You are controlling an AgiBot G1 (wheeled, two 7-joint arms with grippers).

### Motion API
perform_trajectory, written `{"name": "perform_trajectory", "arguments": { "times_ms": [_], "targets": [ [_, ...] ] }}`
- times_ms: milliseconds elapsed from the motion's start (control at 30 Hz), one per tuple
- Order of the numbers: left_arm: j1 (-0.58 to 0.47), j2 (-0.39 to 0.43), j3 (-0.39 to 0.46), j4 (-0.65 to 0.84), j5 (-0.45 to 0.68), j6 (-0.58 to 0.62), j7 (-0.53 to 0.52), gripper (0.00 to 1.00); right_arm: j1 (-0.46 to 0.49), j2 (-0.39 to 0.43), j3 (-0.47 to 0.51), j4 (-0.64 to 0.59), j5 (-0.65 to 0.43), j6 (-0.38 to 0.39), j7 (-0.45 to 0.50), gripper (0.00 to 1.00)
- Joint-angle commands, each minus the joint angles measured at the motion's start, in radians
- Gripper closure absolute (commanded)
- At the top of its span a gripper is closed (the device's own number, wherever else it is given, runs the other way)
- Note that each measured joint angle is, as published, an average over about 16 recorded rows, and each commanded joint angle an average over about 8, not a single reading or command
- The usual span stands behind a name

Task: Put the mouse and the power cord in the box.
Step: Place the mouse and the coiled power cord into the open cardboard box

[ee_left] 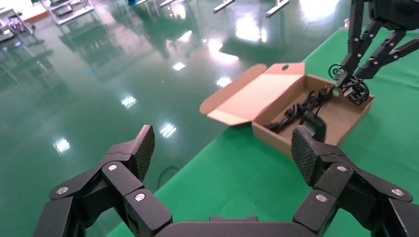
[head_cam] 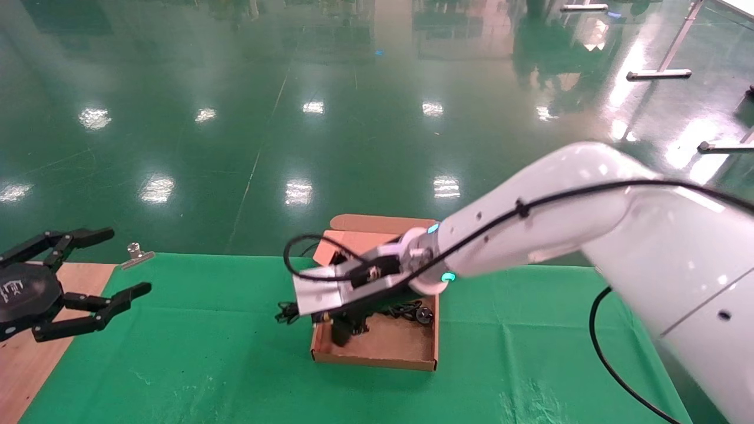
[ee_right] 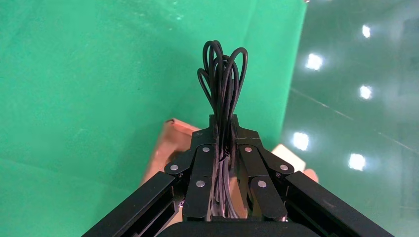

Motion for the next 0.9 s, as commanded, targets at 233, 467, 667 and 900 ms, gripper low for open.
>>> {"name": "perform_trajectory", "arguments": {
  "times_ms": [233, 467, 667, 900],
  "targets": [
    [-0.007, 0.03, 0.013, 0.047, 0.02, 0.016, 0.028, 0.0, -0.05, 0.005, -0.147, -0.047, 0.03, 0.185, 0.019, 1.0],
    [-0.027, 0.042, 0.019, 0.082, 0.03, 0.035, 0.04, 0.0, -0.114, 0.008, -0.189, -0.14, 0.053, 0.346, -0.013, 0.47],
    [-0.032, 0.043, 0.019, 0.095, 0.032, 0.044, 0.044, 0.0, -0.137, 0.009, -0.201, -0.167, 0.08, 0.378, -0.018, 0.0],
    [-0.032, 0.044, 0.02, 0.092, 0.032, 0.042, 0.043, 0.0, -0.132, 0.01, -0.195, -0.161, 0.074, 0.368, -0.018, 0.0]
  ]
}}
